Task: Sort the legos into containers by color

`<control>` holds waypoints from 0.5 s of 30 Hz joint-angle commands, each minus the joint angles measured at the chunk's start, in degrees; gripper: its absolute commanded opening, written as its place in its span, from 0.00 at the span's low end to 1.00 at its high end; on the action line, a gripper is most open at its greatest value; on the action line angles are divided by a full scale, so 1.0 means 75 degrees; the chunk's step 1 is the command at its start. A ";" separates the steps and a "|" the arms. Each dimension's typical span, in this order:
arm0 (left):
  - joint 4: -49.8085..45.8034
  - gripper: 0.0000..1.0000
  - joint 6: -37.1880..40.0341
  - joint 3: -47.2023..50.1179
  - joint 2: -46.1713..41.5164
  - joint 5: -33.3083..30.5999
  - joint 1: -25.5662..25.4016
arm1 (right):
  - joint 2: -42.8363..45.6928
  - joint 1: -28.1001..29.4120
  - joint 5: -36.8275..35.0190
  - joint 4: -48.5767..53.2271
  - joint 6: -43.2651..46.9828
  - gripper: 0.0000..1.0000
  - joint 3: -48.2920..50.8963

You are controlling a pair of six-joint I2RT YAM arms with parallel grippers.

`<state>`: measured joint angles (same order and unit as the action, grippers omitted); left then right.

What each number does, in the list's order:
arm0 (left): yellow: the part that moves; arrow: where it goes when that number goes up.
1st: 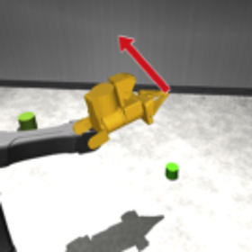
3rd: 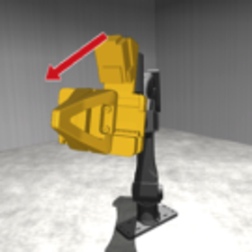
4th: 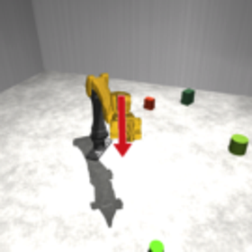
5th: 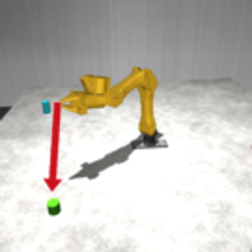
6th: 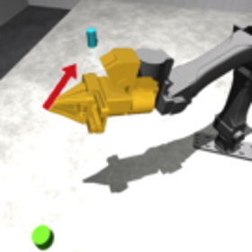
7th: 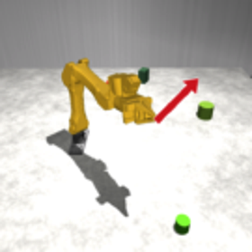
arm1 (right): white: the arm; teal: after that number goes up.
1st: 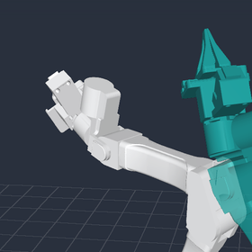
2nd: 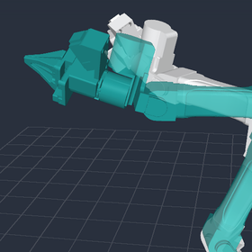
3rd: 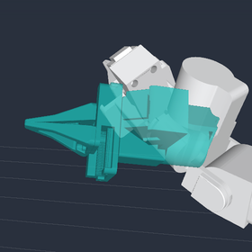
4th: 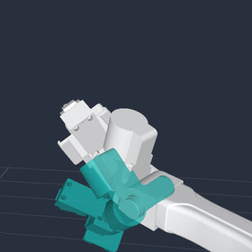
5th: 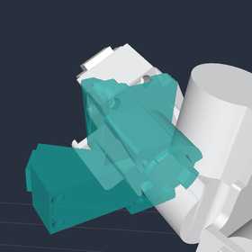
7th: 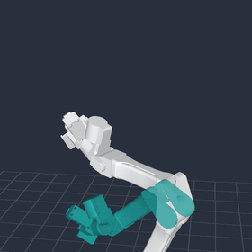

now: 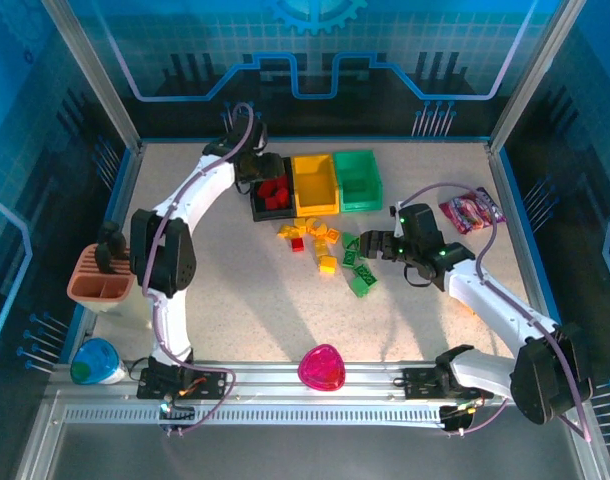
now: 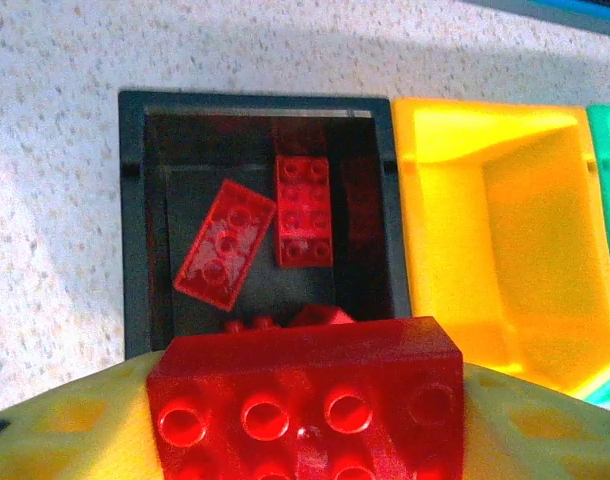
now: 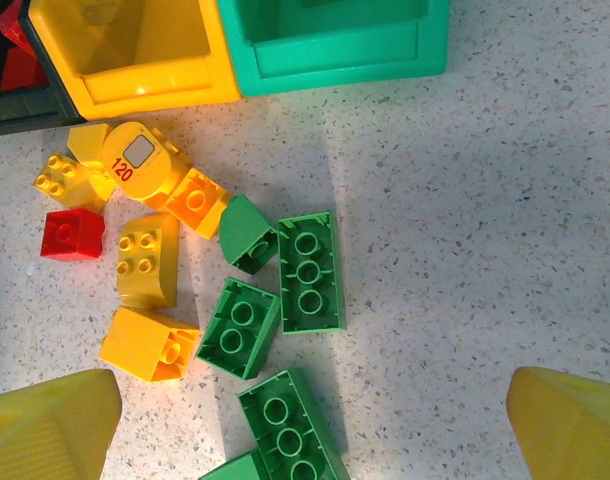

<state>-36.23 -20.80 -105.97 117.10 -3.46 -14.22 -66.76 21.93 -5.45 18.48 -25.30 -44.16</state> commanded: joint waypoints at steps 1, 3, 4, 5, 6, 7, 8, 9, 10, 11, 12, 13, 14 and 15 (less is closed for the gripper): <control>-0.0251 0.78 -0.0040 -0.0826 0.0297 0.0557 0.0271 | 0.0243 -0.0118 0.0088 0.0101 -0.0048 1.00 0.0052; -0.0410 0.85 -0.0032 -0.1180 0.0341 0.0760 0.0282 | 0.0329 -0.0116 0.0084 0.0156 -0.0049 1.00 0.0064; -0.0378 0.86 -0.0020 -0.1172 0.0271 0.0820 0.0251 | 0.0361 -0.0117 0.0080 0.0170 -0.0046 1.00 0.0079; -0.0275 0.87 0.0004 -0.1053 0.0144 0.0837 0.0205 | 0.0402 -0.0120 0.0061 0.0173 -0.0047 1.00 0.0108; -0.0185 0.88 0.0046 -0.0882 -0.0024 0.0794 0.0133 | 0.0428 -0.0120 0.0071 0.0161 -0.0052 1.00 0.0127; -0.0086 0.89 0.0100 -0.0674 -0.0169 0.0742 0.0068 | 0.0447 -0.0123 0.0066 0.0160 -0.0051 1.00 0.0155; -0.0010 0.89 0.0162 -0.0434 -0.0347 0.0676 -0.0016 | 0.0452 -0.0120 0.0077 0.0155 -0.0061 1.00 0.0175; 0.0082 0.89 0.0214 -0.0152 -0.0551 0.0609 -0.0110 | 0.0452 -0.0116 0.0090 0.0141 -0.0067 1.00 0.0198; 0.0161 0.89 0.0257 0.0133 -0.0741 0.0551 -0.0190 | 0.0449 -0.0119 0.0095 0.0129 -0.0067 1.00 0.0210; 0.0275 0.89 0.0285 0.0485 -0.0961 0.0484 -0.0304 | 0.0436 -0.0113 0.0117 0.0115 -0.0062 1.00 0.0237; 0.0405 0.88 0.0309 0.0861 -0.1202 0.0420 -0.0416 | 0.0419 -0.0126 0.0131 0.0086 -0.0063 1.00 0.0250; 0.0502 0.88 0.0311 0.1190 -0.1403 0.0345 -0.0516 | 0.0397 -0.0122 0.0131 0.0079 -0.0068 1.00 0.0254; 0.0623 0.87 0.0312 0.1592 -0.1615 0.0281 -0.0642 | 0.0373 -0.0115 0.0136 0.0068 -0.0062 1.00 0.0252; 0.0711 0.87 0.0302 0.1963 -0.1818 0.0204 -0.0761 | 0.0353 -0.0124 0.0139 0.0056 -0.0054 1.00 0.0253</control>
<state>-33.34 -19.94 -96.51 108.90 -0.49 -17.89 -64.12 21.80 -5.30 19.29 -25.30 -42.89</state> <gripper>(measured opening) 0.872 0.996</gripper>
